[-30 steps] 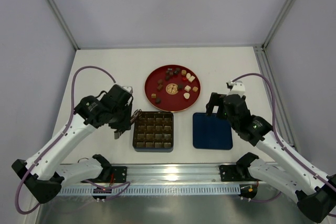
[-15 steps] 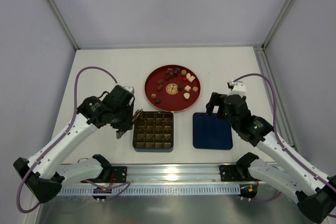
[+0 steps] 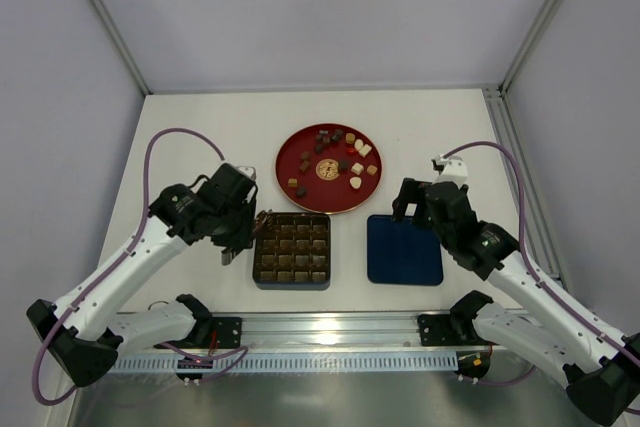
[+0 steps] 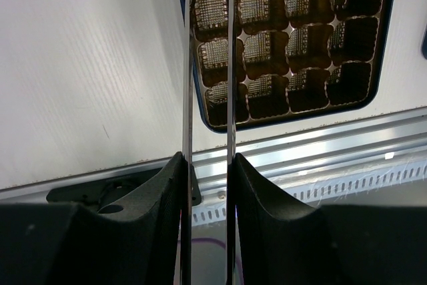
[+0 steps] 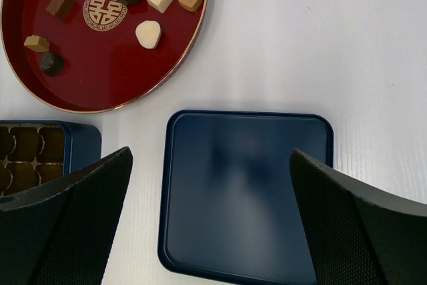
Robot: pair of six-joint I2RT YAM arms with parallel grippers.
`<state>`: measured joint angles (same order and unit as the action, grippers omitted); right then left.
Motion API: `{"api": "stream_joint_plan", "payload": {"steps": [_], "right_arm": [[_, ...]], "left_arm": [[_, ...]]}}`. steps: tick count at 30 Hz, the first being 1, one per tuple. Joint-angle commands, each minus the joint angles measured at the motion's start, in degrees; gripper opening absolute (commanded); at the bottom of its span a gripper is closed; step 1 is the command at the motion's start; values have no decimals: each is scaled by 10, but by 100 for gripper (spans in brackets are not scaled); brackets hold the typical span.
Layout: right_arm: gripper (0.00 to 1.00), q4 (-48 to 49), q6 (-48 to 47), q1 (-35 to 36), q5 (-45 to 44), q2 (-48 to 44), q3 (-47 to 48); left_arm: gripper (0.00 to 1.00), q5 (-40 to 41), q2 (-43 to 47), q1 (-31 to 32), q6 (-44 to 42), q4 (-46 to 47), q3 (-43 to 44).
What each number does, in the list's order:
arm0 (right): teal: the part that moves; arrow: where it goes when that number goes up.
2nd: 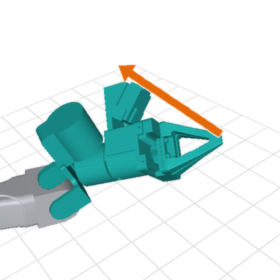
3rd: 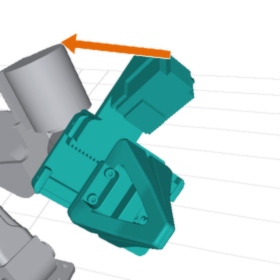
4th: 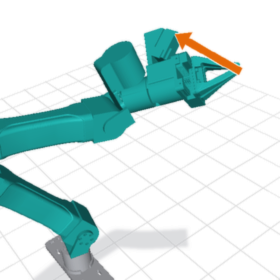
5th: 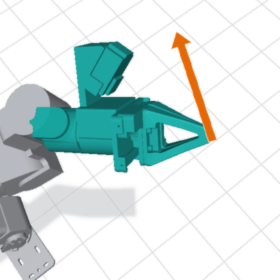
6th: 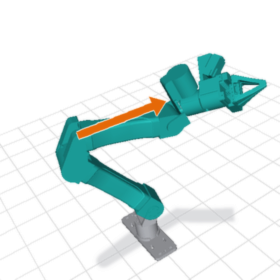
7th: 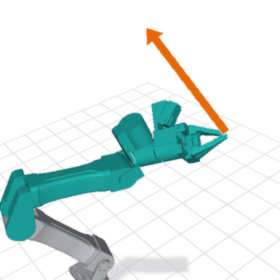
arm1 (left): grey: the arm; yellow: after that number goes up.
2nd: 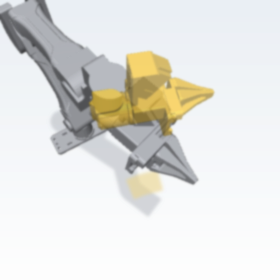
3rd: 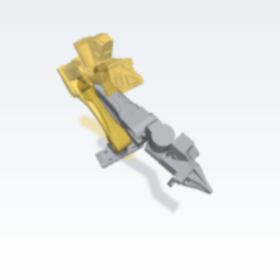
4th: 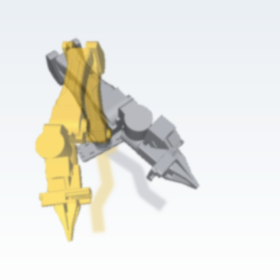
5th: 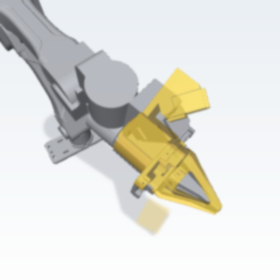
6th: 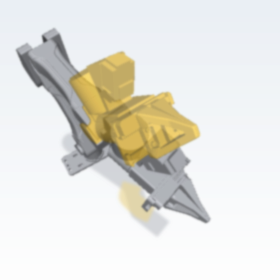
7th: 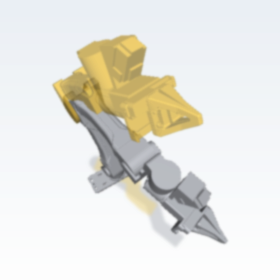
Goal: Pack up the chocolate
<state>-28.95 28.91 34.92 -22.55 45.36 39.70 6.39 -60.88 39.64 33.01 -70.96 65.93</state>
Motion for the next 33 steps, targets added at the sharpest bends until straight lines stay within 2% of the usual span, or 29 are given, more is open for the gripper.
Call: {"api": "stream_joint_plan", "payload": {"steps": [1, 16, 26, 33], "right_arm": [[100, 12, 8, 2, -6, -8, 2], [100, 11, 9, 2, -5, -11, -1], [100, 12, 5, 2, -6, -12, 3], [100, 5, 2, 2, -1, -16, 7]], "left_arm": [[34, 9, 3, 2, 4, 14, 2], [37, 14, 1, 2, 1, 15, 10], [38, -2, -47, 3, -17, -2, 126], [40, 20, -159, 0, -47, 28, 191]]}}
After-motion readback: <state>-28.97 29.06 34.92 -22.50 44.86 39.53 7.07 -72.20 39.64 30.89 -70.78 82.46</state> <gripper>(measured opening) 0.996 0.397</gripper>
